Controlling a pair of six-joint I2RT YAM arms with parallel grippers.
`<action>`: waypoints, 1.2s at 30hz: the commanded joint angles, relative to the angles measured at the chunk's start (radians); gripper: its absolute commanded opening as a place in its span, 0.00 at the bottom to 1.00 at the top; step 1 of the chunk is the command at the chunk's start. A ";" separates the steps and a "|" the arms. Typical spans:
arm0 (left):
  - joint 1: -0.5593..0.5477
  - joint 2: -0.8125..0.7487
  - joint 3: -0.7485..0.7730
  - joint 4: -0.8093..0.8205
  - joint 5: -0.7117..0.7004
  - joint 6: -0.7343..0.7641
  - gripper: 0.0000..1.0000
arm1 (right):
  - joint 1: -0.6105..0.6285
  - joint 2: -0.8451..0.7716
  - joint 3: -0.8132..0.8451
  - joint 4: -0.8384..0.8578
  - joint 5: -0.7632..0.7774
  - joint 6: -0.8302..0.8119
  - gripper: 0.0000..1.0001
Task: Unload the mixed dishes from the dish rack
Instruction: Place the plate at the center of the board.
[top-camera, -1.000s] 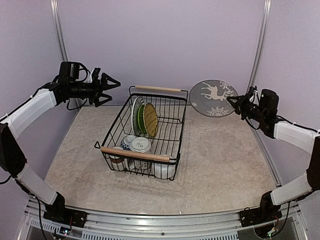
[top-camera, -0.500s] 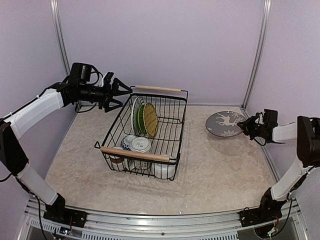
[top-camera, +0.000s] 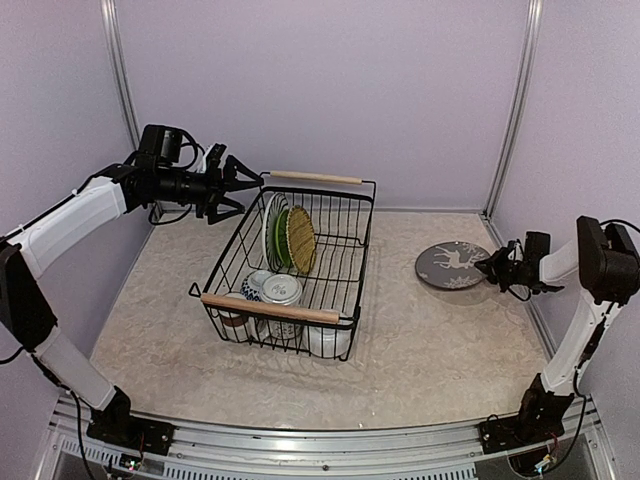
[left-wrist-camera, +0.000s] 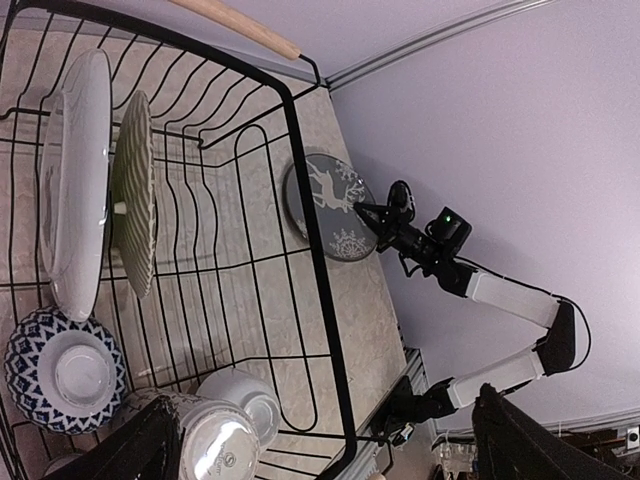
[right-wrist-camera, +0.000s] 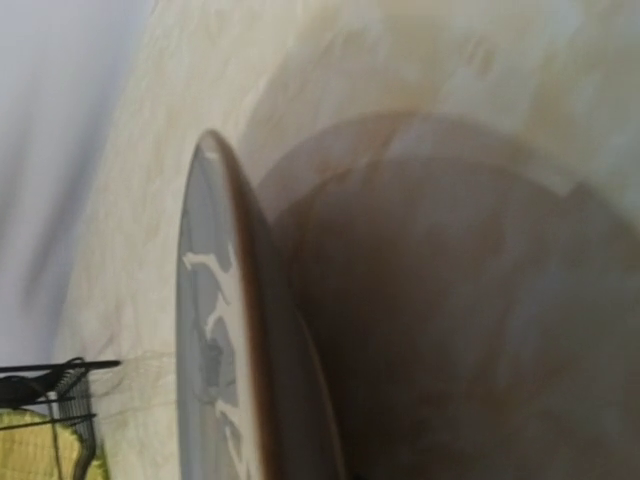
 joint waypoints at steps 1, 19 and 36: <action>0.003 0.009 0.040 -0.022 0.010 0.021 0.97 | -0.031 0.024 0.091 -0.022 -0.030 -0.116 0.08; 0.000 0.037 0.049 -0.039 0.013 0.033 0.96 | -0.021 -0.146 0.125 -0.532 0.394 -0.449 0.75; -0.043 0.152 0.085 -0.107 -0.132 0.117 0.92 | 0.398 -0.464 -0.006 -0.622 0.629 -0.489 0.81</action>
